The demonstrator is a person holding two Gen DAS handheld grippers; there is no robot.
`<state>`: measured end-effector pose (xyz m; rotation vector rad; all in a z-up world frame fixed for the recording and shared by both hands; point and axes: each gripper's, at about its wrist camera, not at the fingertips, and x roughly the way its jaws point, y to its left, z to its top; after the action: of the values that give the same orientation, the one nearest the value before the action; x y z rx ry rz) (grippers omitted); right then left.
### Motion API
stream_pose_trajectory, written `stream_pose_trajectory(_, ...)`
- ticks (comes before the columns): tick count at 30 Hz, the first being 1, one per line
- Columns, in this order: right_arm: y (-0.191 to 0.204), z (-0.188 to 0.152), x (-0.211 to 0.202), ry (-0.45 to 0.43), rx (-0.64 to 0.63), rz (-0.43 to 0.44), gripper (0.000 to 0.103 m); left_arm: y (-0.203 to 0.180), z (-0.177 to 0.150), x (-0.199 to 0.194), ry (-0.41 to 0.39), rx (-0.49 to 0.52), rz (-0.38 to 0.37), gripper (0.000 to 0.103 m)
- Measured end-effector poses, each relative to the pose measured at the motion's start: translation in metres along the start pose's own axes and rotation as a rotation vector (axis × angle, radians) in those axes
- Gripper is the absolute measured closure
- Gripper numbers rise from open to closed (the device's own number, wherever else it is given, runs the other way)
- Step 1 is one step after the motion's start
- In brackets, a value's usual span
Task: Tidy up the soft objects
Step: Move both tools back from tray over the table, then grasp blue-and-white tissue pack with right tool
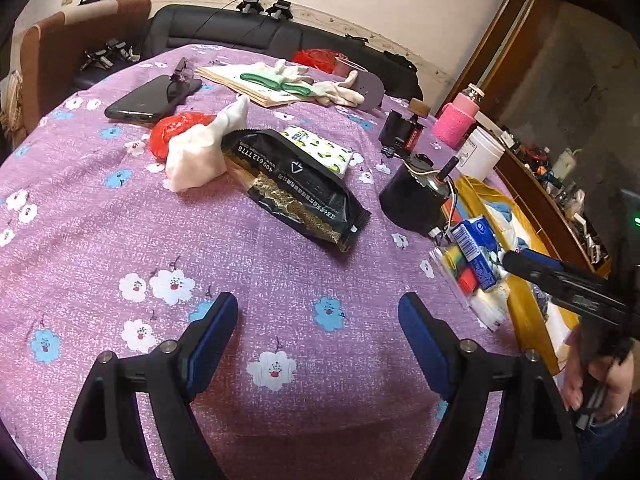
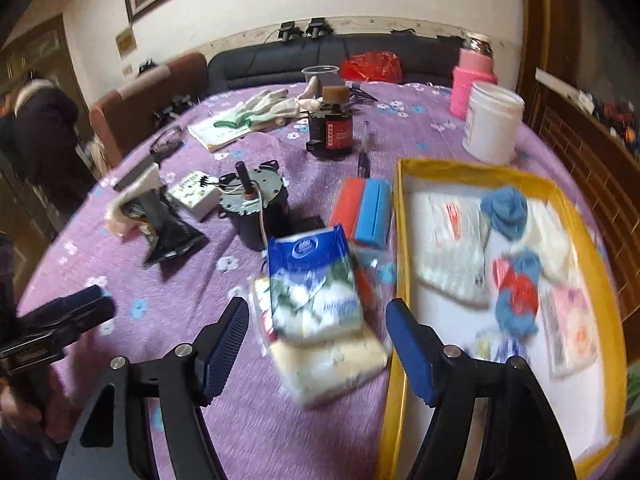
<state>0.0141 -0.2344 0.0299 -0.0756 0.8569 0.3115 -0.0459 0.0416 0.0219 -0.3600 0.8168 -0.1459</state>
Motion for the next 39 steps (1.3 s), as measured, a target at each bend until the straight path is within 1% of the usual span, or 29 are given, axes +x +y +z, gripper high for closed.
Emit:
stream_pose_trajectory(3, 0.012, 0.007, 0.018, 0.029, -0.058, -0.033, 0.028, 0.0, 0.0, 0.0, 0.002, -0.011, -0.011, 0.021)
stream_pose_trajectory(6, 0.024, 0.006, 0.04, 0.071, -0.111, -0.106, 0.028, 0.0, 0.0, -0.001, -0.001, -0.01, -0.017, 0.021)
stream_pose_trajectory(7, 0.025, 0.005, 0.041, 0.071, -0.114, -0.114, 0.031, 0.0, 0.0, -0.001, -0.002, -0.011, -0.019, 0.021)
stream_pose_trajectory(8, 0.027, 0.004, 0.039, 0.061, -0.113, -0.106, 0.041, 0.0, 0.0, -0.001, -0.001, -0.012, -0.021, 0.021)
stream_pose_trajectory(9, 0.029, 0.004, 0.038, 0.064, -0.11, -0.1, 0.046, 0.001, 0.0, -0.001, -0.001, -0.014, -0.026, 0.021)
stream_pose_trajectory(11, 0.035, 0.001, 0.034, 0.05, -0.117, -0.094, 0.047, 0.001, 0.0, -0.001, -0.001, -0.017, -0.027, 0.021)
stream_pose_trajectory(12, 0.04, -0.002, 0.03, 0.037, -0.127, -0.085, 0.047, 0.001, 0.0, -0.001, -0.003, -0.019, -0.028, 0.021)
stream_pose_trajectory(15, 0.053, -0.01, 0.021, 0.021, -0.136, 0.026, 0.046, 0.001, 0.0, -0.004, -0.017, -0.025, -0.028, 0.021)
stream_pose_trajectory(16, 0.059, -0.013, 0.017, 0.007, -0.142, 0.049, 0.046, 0.002, 0.0, -0.005, -0.021, -0.028, -0.028, 0.021)
stream_pose_trajectory(17, 0.064, -0.014, 0.015, 0.004, -0.149, 0.085, 0.046, 0.002, 0.0, -0.007, -0.03, -0.032, -0.027, 0.021)
stream_pose_trajectory(19, 0.074, -0.017, 0.012, 0.015, -0.139, 0.208, 0.047, 0.004, 0.0, -0.009, -0.044, -0.04, -0.028, 0.021)
stream_pose_trajectory(20, 0.082, -0.017, 0.009, 0.01, -0.159, 0.227, 0.048, 0.004, 0.0, -0.011, -0.05, -0.045, -0.027, 0.021)
stream_pose_trajectory(23, 0.1, -0.015, 0.012, -0.002, -0.217, 0.207, 0.048, 0.007, 0.0, -0.014, -0.07, -0.063, -0.021, 0.021)
stream_pose_trajectory(28, 0.106, -0.013, 0.032, 0.034, -0.239, 0.232, 0.047, 0.012, 0.001, -0.019, -0.098, -0.091, -0.004, 0.021)
stream_pose_trajectory(31, 0.106, -0.018, 0.043, 0.053, -0.234, 0.274, 0.046, 0.013, 0.001, -0.018, -0.097, -0.1, 0.006, 0.021)
stream_pose_trajectory(39, 0.107, -0.027, 0.038, 0.034, -0.266, 0.31, 0.045, 0.018, 0.002, -0.014, -0.082, -0.125, 0.035, 0.021)
